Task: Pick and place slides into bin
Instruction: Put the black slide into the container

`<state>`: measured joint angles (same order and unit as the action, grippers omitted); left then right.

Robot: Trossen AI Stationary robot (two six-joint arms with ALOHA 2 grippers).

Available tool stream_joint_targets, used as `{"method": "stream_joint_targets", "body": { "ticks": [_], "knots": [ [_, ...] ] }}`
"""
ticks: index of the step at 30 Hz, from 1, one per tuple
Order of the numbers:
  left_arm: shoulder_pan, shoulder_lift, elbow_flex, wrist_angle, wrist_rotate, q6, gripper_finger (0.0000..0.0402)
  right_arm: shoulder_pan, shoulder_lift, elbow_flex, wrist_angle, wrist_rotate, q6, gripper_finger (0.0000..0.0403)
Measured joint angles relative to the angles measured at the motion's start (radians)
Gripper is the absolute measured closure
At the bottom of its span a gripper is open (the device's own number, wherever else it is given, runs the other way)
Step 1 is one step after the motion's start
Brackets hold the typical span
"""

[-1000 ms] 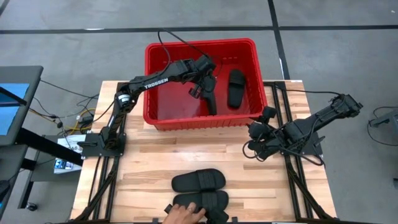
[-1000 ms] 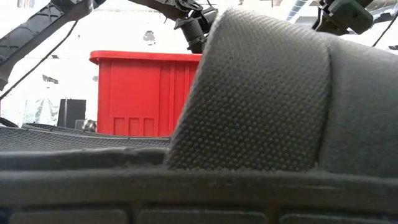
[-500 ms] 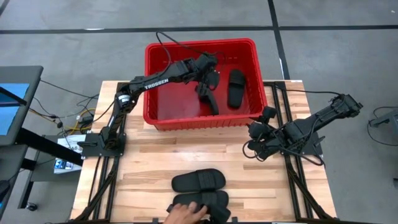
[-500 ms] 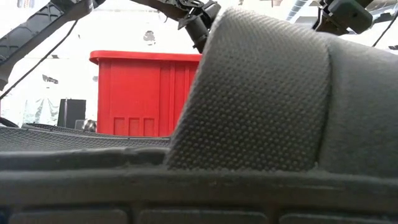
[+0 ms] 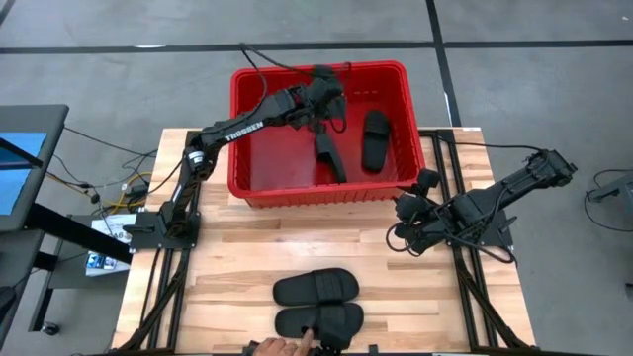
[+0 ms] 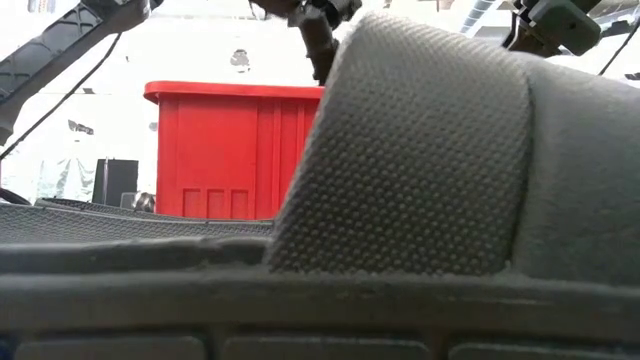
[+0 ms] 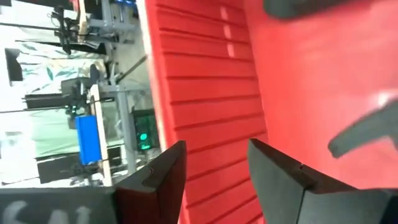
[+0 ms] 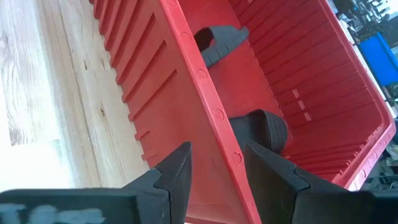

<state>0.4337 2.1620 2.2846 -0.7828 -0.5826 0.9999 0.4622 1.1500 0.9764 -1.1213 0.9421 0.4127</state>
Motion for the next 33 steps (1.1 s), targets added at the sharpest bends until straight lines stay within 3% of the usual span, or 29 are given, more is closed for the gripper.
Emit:
{"method": "stream_joint_targets", "body": {
  "ticks": [3, 9, 16, 29, 33],
  "knots": [
    [-0.008, -0.009, 0.075, -0.045, 0.064, -0.074, 0.0240, 0.000, 0.000, 0.000, 0.000, 0.000, -0.001, 0.0265],
    [-0.018, -0.138, 0.048, -0.015, 0.215, -0.174, 0.0240, 0.000, 0.000, 0.000, 0.000, 0.001, -0.001, 0.0265],
    [-0.017, -0.282, 0.049, -0.021, 0.502, -0.336, 0.0240, 0.000, 0.000, 0.000, 0.000, 0.000, 0.002, 0.0265],
    [0.070, -0.463, 0.049, -0.142, 1.040, -0.472, 0.0240, 0.000, 0.000, 0.000, 0.005, -0.002, 0.033, 0.0266],
    [0.104, -0.495, 0.049, -0.207, 1.153, -0.492, 0.0240, 0.000, 0.000, 0.000, 0.008, -0.001, 0.047, 0.0270]
  ]
}}
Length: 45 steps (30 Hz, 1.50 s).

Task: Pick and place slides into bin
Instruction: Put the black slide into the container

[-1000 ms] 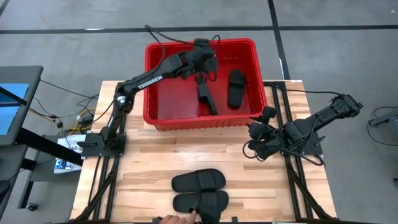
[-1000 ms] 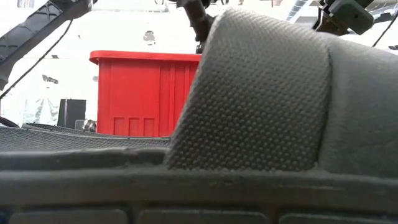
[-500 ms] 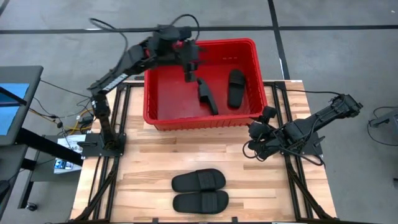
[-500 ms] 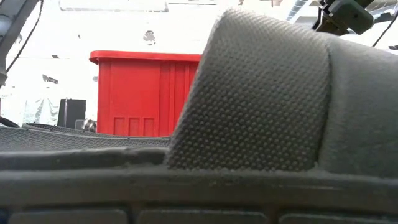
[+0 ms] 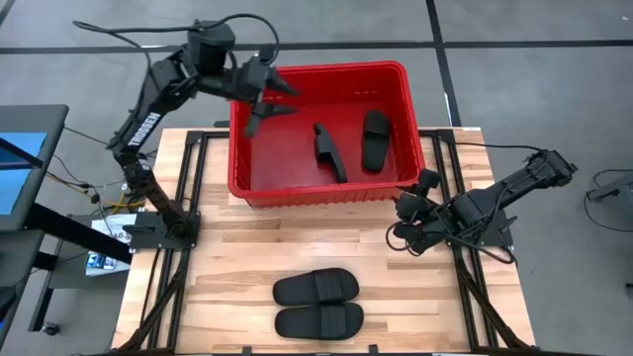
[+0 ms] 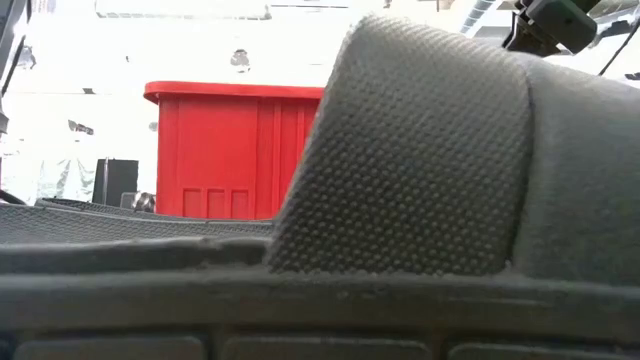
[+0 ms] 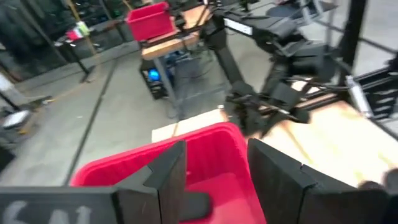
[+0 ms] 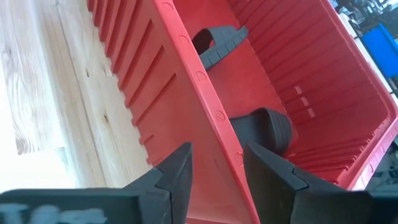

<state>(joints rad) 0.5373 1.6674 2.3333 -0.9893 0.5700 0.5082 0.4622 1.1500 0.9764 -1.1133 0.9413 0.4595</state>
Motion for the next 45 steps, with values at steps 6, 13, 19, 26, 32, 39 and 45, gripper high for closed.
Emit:
{"method": "stream_joint_targets", "body": {
  "ticks": [6, 13, 19, 26, 32, 39, 45],
  "knots": [
    [0.034, -0.020, -0.001, -0.094, 0.079, -0.011, 0.0240, 0.000, 0.000, 0.000, 0.000, 0.000, 0.039, 0.0275],
    [0.084, -0.023, -0.001, -0.094, 0.172, -0.059, 0.0240, 0.001, 0.000, 0.000, 0.000, 0.001, 0.064, 0.0275],
    [0.135, -0.032, -0.002, -0.105, 0.235, -0.069, 0.0240, 0.001, 0.000, 0.000, 0.000, 0.000, 0.066, 0.0275],
    [0.176, -0.038, -0.001, -0.146, 0.247, -0.059, 0.0240, 0.001, 0.000, 0.000, 0.000, 0.000, 0.066, 0.0278],
    [0.201, -0.036, -0.088, -0.122, 0.216, -0.056, 0.0240, 0.001, 0.000, 0.000, 0.000, -0.001, 0.066, 0.0278],
    [0.211, -0.028, -0.308, 0.079, -0.054, -0.123, 0.0240, 0.001, 0.000, 0.000, 0.000, -0.001, 0.065, 0.0278],
    [0.190, 0.075, -0.397, 0.148, -0.328, -0.077, 0.0240, 0.002, 0.000, 0.000, -0.001, -0.002, 0.064, 0.0278]
  ]
}}
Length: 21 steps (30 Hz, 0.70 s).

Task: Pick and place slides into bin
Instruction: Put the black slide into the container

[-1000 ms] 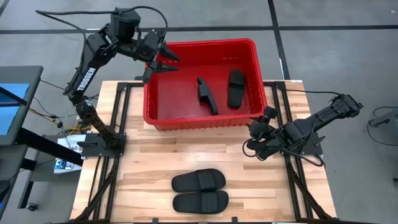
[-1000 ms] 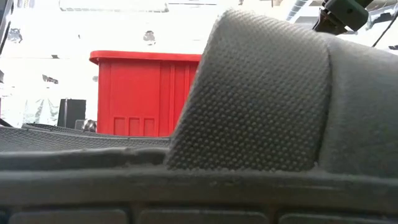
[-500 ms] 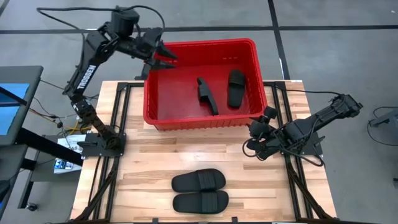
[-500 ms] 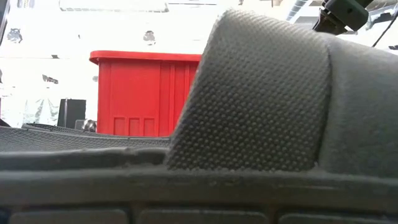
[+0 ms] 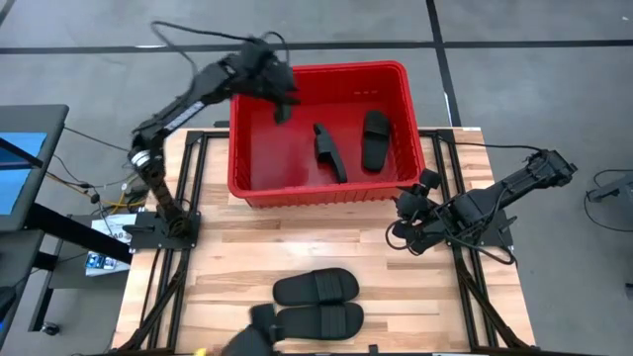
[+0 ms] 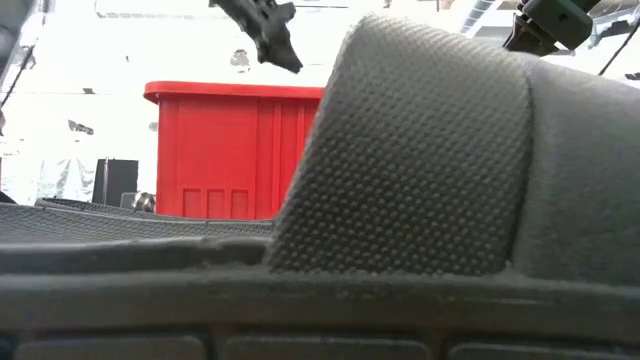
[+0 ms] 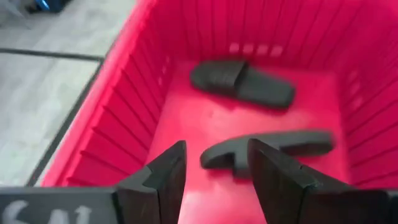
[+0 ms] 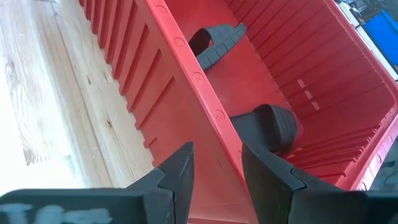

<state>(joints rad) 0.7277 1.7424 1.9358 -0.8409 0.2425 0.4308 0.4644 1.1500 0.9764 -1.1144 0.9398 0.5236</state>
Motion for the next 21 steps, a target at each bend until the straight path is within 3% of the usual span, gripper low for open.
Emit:
{"method": "stream_joint_targets", "body": {
  "ticks": [9, 21],
  "knots": [
    [-0.051, 0.173, 0.000, 0.039, -0.060, 0.104, 0.0240, 0.000, 0.000, 0.000, -0.006, -0.027, 0.000, 0.0278],
    [-0.103, 0.192, 0.001, 0.017, -0.150, 0.099, 0.0240, 0.000, 0.000, 0.000, -0.012, -0.048, 0.000, 0.0278]
  ]
}}
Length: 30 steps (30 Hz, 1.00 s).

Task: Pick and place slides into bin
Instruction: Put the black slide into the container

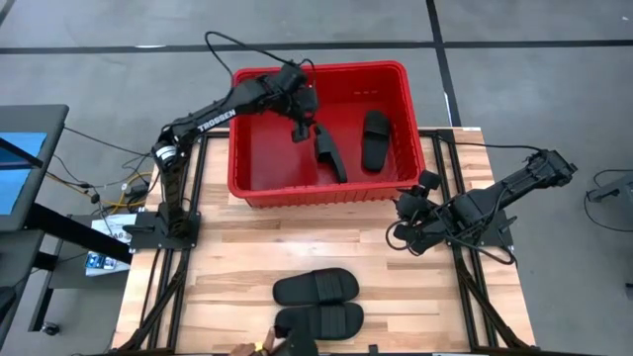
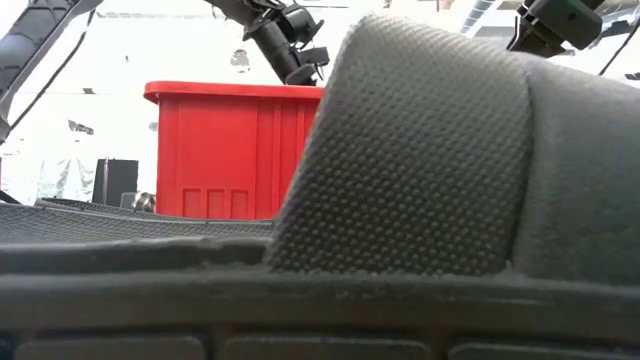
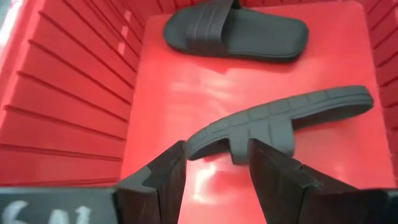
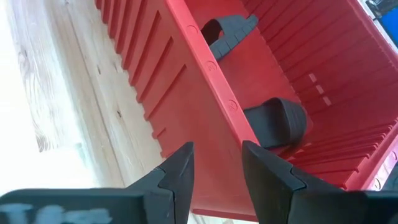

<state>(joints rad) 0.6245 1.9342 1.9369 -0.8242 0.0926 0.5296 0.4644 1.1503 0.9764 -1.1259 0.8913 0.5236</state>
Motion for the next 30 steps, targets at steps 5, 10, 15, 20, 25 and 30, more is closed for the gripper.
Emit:
{"method": "stream_joint_targets", "body": {
  "ticks": [5, 10, 15, 20, 25, 30],
  "knots": [
    [-0.028, 0.039, 0.000, -0.035, -0.010, 0.010, 0.0240, 0.000, 0.000, 0.000, 0.000, 0.000, 0.000, 0.0278],
    [-0.039, 0.066, 0.000, -0.078, 0.037, 0.072, 0.0240, 0.000, 0.000, 0.000, 0.000, -0.001, 0.000, 0.0278],
    [-0.068, 0.065, 0.000, -0.083, -0.045, 0.111, 0.0240, 0.000, 0.000, 0.000, -0.001, 0.000, 0.000, 0.0278],
    [-0.093, 0.064, 0.000, -0.081, -0.158, 0.144, 0.0240, 0.000, 0.000, 0.000, -0.003, 0.000, 0.000, 0.0278],
    [-0.115, 0.064, 0.000, -0.083, -0.282, 0.176, 0.0264, 0.000, 0.000, 0.000, -0.002, 0.000, 0.000, 0.0278],
    [-0.122, 0.063, 0.000, -0.083, -0.295, 0.210, 0.0350, 0.000, 0.000, 0.000, 0.000, 0.000, 0.000, 0.0278]
  ]
}}
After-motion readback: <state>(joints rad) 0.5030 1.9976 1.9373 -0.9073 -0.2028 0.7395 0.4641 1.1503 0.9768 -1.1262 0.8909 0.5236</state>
